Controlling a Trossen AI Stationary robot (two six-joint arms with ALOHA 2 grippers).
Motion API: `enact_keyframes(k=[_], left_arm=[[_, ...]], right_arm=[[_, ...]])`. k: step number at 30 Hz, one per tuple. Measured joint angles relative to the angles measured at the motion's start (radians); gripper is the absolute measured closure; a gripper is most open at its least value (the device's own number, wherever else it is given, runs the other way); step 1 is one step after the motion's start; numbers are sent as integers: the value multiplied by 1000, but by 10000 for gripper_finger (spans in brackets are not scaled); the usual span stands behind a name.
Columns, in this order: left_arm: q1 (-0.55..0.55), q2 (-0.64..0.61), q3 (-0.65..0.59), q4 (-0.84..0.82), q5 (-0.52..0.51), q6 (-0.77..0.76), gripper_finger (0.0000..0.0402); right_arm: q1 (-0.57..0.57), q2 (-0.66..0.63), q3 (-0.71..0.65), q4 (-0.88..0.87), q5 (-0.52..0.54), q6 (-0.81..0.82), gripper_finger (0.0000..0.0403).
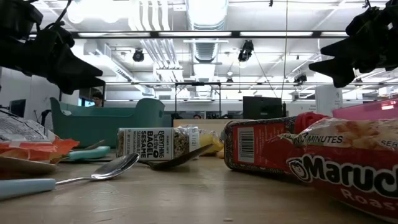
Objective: Pick & Place Food Item
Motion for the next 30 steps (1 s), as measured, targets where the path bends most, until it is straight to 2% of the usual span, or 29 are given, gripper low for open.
enact_keyframes(k=[30], left_arm=[[0,0,0,0,0,0,140]], right_arm=[[0,0,0,10,10,-1,130]])
